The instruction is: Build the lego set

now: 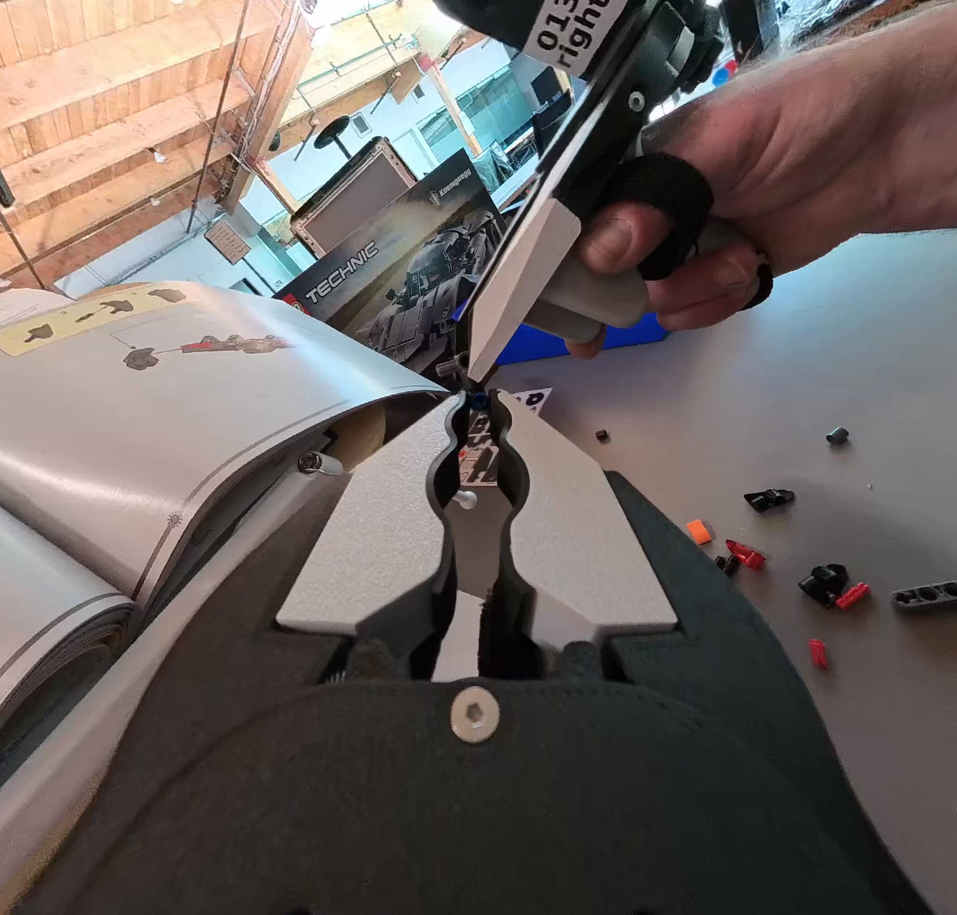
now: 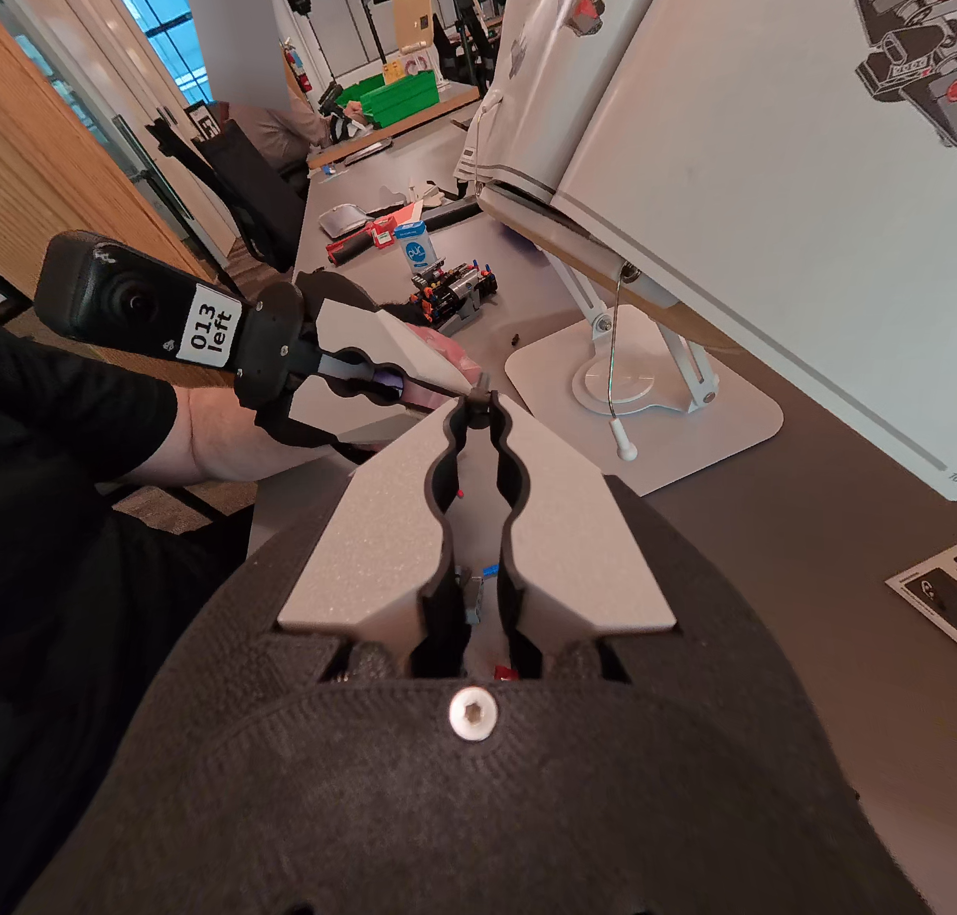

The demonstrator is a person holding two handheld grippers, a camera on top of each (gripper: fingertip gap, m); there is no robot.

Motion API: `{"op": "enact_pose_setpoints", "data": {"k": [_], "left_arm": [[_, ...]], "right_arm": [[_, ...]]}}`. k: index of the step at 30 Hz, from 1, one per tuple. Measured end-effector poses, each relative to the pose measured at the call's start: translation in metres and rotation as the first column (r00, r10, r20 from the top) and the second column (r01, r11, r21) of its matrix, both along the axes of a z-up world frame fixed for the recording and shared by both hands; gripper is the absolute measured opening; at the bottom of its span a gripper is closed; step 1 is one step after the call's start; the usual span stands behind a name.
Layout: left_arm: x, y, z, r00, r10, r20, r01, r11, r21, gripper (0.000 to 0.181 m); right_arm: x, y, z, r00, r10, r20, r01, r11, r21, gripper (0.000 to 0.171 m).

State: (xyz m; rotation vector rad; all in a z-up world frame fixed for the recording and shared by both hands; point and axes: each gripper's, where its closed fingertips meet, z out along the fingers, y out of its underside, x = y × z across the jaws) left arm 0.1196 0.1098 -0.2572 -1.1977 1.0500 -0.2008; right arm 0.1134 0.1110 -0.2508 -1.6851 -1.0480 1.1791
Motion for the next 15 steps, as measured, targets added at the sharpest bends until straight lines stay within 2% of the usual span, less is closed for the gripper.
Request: {"op": "enact_pose_setpoints", "data": {"k": [3, 5, 8, 11, 13, 15], "left_arm": [[0.001, 0.0, 0.002, 0.999, -0.009, 0.031, 0.01, 1.0, -0.021, 0.004], [0.001, -0.001, 0.003, 0.997, -0.031, 0.071, 0.035, 0.998, -0.059, 0.004], [0.0, -0.001, 0.008, 0.984, -0.07, 0.165, 0.093, 0.986, -0.135, 0.004], [0.0, -0.006, 0.019, 0.916, -0.153, 0.371, 0.269, 0.92, -0.285, 0.004], [-0.002, -0.007, 0.024, 0.846, -0.187, 0.5, 0.399, 0.843, -0.36, 0.004], [-0.004, -0.007, 0.027, 0.793, -0.189, 0.579, 0.474, 0.788, -0.393, 0.004]], "right_arm": [[0.0, 0.0, 0.002, 1.0, -0.009, -0.02, 0.009, 1.0, 0.004, 0.007], [0.002, 0.002, 0.007, 0.999, -0.026, -0.038, 0.027, 0.999, 0.02, 0.023], [0.006, 0.001, 0.019, 0.997, -0.031, -0.076, 0.036, 0.997, 0.07, 0.03], [0.018, -0.002, 0.033, 0.996, -0.04, -0.085, 0.059, 0.971, 0.23, 0.033], [0.022, -0.004, 0.033, 0.997, -0.083, -0.006, 0.078, 0.913, 0.401, 0.033], [0.02, -0.007, 0.03, 0.987, -0.135, 0.081, 0.068, 0.828, 0.556, 0.034]]}}
